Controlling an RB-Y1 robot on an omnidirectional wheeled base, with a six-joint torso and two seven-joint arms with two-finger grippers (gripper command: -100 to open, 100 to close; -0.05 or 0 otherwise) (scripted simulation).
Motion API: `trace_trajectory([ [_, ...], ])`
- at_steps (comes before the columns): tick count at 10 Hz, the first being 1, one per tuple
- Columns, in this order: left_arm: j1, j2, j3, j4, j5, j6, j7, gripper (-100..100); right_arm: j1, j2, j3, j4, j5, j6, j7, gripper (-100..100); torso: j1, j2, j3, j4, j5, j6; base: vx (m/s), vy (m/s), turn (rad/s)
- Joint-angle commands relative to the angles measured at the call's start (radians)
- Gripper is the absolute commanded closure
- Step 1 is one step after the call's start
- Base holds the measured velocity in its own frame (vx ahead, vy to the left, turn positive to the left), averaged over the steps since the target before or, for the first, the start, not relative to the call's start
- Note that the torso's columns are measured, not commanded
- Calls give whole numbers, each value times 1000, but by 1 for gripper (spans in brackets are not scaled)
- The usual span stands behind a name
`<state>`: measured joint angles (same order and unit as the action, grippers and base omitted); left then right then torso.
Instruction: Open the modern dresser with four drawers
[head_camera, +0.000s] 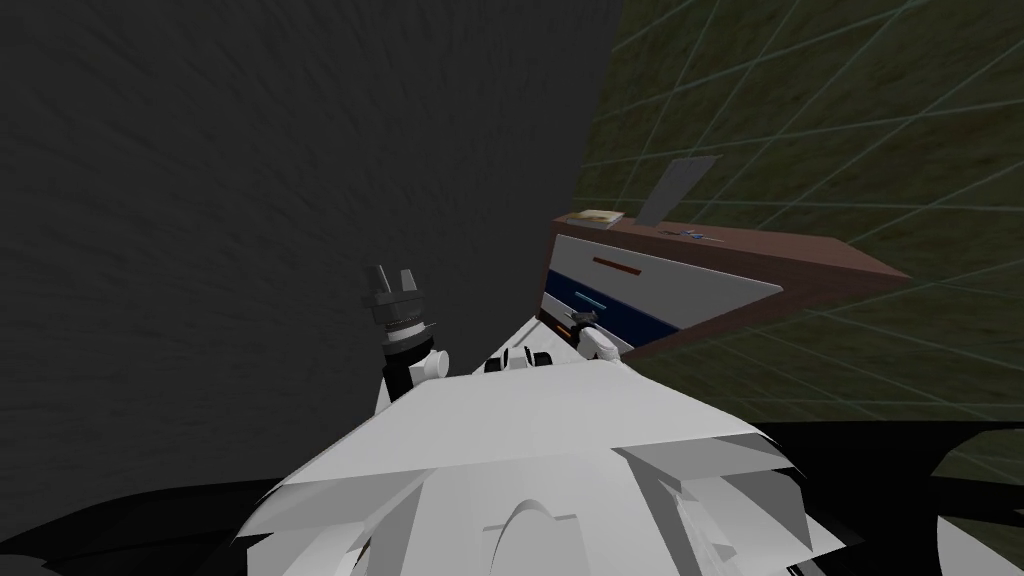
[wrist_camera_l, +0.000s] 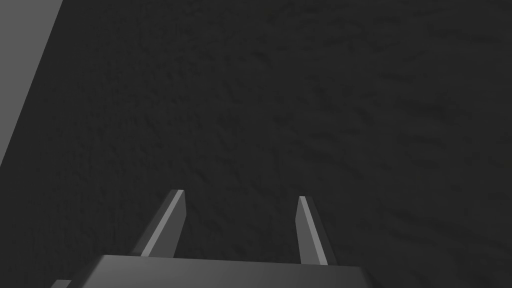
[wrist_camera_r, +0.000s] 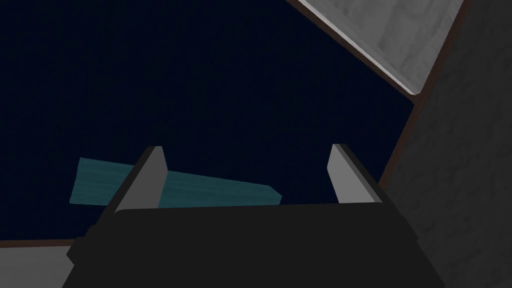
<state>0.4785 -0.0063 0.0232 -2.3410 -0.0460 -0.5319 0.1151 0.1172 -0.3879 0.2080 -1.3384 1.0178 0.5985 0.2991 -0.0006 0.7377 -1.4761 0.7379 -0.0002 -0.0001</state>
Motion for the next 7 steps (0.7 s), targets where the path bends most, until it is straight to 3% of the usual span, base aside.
trace_trajectory([
  [1,0,0,0,0,0,0,0,0,-21,-2,5,49,49,62,40,-100,0,1,0,0,0,0,17,37,31],
  [7,0,0,0,0,0,0,0,0,-104,-9,8,242,252,226,134,-100,0,1,0,0,0,0,18,53,49],
])
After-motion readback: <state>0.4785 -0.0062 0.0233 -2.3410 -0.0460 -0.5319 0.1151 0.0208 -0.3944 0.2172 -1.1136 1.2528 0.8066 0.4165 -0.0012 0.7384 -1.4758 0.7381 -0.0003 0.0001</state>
